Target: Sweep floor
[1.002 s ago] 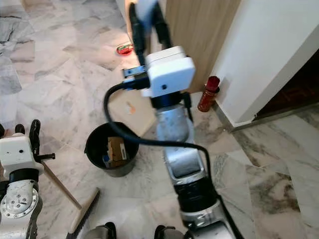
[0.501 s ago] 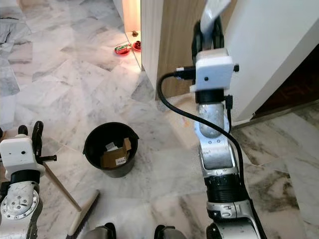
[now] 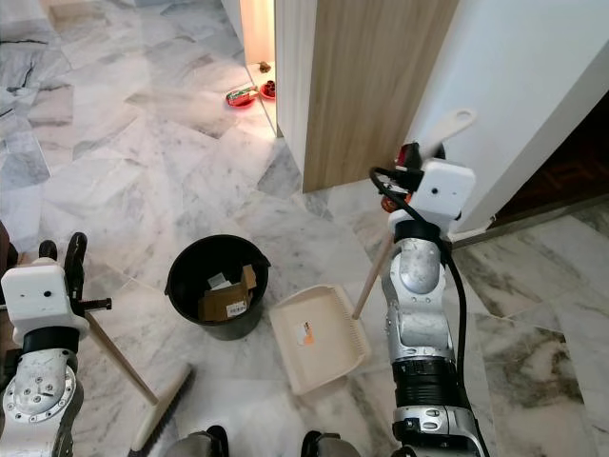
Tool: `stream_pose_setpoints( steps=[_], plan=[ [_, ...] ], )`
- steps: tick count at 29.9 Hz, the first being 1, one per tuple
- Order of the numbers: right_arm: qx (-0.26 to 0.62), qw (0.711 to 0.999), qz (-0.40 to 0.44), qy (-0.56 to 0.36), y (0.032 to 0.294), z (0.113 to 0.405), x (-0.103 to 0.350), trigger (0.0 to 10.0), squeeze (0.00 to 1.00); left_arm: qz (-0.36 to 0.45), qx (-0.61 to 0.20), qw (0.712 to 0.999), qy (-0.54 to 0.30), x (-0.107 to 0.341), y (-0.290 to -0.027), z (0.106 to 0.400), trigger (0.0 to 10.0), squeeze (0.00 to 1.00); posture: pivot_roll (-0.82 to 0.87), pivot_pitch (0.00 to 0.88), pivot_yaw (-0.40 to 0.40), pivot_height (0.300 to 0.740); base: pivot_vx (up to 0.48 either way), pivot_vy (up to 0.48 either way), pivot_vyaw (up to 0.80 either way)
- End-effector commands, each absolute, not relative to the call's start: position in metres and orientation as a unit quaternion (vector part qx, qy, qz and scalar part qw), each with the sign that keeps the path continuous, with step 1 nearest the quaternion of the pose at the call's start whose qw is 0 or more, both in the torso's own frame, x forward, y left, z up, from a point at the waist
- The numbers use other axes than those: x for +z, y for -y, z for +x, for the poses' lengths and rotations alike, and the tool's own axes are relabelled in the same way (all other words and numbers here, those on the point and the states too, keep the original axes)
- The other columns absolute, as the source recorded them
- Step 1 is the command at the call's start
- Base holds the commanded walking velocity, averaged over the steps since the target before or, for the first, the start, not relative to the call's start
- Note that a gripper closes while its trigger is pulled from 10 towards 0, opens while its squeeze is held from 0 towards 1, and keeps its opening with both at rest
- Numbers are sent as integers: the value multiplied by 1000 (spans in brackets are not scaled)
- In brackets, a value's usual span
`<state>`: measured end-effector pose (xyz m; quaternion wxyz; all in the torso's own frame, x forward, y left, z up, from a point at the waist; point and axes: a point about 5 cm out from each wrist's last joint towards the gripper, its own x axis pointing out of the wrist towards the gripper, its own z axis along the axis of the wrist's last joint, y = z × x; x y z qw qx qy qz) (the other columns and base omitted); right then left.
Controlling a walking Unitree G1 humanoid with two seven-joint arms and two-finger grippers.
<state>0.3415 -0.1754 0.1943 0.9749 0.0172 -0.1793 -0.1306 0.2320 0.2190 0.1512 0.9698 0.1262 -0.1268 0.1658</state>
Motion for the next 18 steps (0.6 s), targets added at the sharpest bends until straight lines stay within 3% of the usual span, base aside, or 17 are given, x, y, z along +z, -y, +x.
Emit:
stream_pose_setpoints(
  steps=[1,18],
  plan=[
    [-136,972,14,192,179,339,196,10000,0,127,161,968,144,158,-218,229,10000,0,95,176,-17,740,0,0,0],
    [-109,984,16,140,182,343,164,10000,0,113,178,966,148,156,-221,229,10000,0,92,197,-31,740,0,0,0]
  ],
)
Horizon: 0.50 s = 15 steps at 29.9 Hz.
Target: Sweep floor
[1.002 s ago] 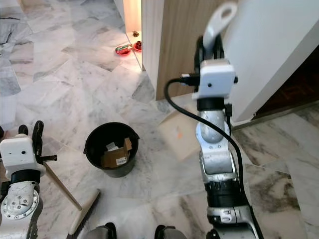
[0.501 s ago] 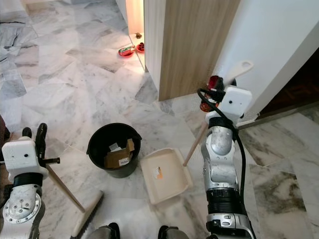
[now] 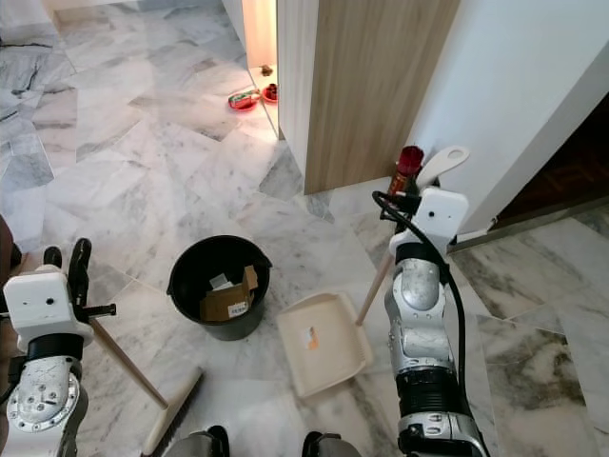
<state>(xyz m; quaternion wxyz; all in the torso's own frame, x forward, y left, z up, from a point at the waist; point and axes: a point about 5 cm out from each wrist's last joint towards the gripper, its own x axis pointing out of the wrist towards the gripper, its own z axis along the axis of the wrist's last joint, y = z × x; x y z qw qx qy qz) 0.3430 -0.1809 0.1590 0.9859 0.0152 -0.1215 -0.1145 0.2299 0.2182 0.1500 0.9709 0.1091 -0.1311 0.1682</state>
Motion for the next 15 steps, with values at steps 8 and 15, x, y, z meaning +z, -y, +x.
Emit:
stream_pose_setpoints(
  steps=[8,15],
  plan=[
    [-98,987,3,131,184,341,157,10000,0,115,184,964,151,159,-224,227,10000,0,93,209,-34,740,0,0,0],
    [-79,988,1,136,188,343,159,10000,0,117,179,966,147,155,-221,224,10000,0,81,219,-38,740,0,0,0]
  ],
)
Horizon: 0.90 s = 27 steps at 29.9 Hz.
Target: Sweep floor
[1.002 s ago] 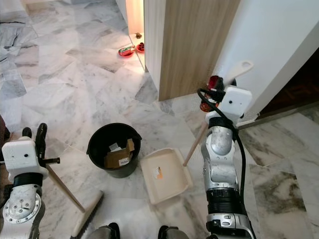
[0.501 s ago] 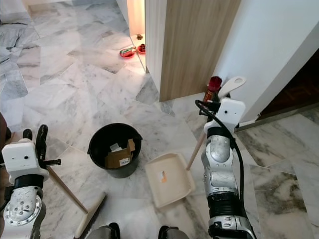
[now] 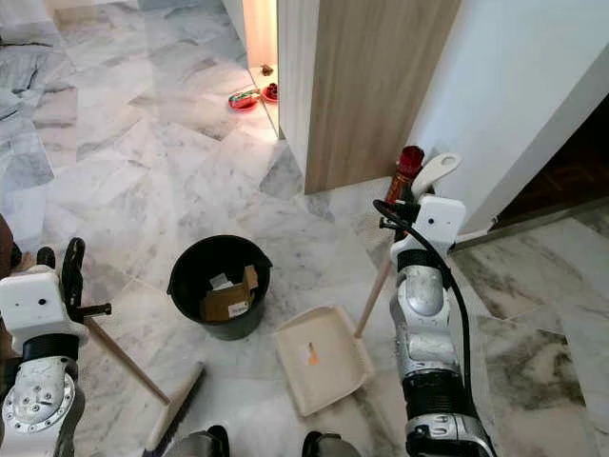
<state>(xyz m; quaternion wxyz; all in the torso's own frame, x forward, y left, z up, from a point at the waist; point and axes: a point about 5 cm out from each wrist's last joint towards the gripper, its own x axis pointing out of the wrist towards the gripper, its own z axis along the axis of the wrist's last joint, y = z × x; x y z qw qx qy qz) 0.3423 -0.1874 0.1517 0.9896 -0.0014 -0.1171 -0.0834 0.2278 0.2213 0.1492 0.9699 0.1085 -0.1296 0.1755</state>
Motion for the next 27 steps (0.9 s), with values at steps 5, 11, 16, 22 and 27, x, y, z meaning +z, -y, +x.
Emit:
stream_pose_setpoints(
  steps=[5,11,16,22,27],
  plan=[
    [-70,988,9,137,185,345,160,10000,0,114,180,966,145,153,-219,226,10000,0,72,224,-38,740,0,0,0],
    [-43,989,17,140,175,346,161,10000,0,110,174,968,144,153,-218,228,10000,0,70,231,-36,740,-40,0,0],
    [-33,989,17,143,171,347,162,10000,0,110,177,967,145,153,-219,227,10000,0,76,237,-37,740,-202,0,0],
    [-27,989,14,145,170,347,165,10000,0,110,177,967,144,153,-219,227,10000,0,74,241,-39,740,-264,0,0],
    [-28,989,14,144,172,348,165,10000,0,110,177,967,143,153,-220,227,10000,0,72,252,-40,740,-262,0,0]
  ],
)
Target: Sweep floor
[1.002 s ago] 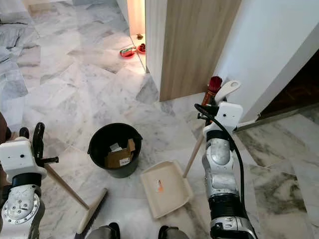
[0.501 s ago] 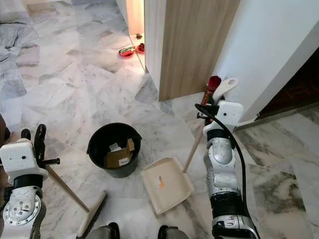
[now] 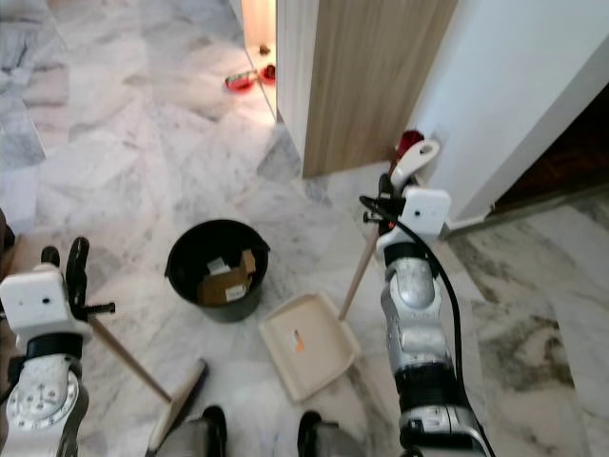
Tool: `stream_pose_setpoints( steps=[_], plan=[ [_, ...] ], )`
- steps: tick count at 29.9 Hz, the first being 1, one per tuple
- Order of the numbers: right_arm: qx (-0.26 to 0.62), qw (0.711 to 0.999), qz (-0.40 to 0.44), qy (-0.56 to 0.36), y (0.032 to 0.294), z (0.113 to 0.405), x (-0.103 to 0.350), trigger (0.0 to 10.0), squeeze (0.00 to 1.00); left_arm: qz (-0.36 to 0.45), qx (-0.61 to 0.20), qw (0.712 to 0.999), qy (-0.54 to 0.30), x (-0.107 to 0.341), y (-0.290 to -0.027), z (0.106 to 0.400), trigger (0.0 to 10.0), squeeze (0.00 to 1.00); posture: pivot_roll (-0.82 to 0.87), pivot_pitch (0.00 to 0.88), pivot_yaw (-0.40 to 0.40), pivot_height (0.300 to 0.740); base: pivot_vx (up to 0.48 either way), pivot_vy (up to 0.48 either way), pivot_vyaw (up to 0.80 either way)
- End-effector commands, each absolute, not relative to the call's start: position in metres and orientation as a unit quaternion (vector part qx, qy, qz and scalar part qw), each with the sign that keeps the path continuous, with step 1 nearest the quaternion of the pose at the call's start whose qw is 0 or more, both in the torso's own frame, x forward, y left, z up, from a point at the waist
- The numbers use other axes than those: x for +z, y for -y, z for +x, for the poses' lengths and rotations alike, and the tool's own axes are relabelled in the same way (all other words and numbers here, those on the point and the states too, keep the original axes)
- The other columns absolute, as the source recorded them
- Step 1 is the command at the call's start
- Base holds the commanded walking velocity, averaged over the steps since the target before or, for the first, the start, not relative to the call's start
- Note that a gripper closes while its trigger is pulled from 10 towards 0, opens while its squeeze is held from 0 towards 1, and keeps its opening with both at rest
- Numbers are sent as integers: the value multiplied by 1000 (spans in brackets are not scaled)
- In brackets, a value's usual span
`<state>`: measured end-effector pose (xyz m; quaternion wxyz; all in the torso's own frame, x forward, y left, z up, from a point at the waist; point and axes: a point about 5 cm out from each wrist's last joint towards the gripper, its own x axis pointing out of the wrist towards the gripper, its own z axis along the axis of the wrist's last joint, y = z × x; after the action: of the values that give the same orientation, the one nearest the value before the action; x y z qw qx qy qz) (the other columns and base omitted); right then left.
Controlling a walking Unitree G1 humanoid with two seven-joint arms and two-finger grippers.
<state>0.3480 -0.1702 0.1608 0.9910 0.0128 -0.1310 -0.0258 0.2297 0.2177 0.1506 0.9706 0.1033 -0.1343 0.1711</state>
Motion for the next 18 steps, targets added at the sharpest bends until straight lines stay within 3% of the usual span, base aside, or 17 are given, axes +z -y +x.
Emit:
stream_pose_setpoints(
  steps=[1,13,18],
  plan=[
    [-28,989,15,146,173,348,166,10000,0,110,179,967,143,153,-220,227,10000,0,70,248,-39,740,-259,0,0],
    [-17,989,19,145,166,350,167,10000,0,108,183,966,146,154,-219,228,10000,0,87,256,-47,740,-232,0,0],
    [-14,989,19,148,163,349,166,10000,0,109,183,966,145,153,-220,226,10000,0,86,245,-43,740,0,0,0]
  ],
)
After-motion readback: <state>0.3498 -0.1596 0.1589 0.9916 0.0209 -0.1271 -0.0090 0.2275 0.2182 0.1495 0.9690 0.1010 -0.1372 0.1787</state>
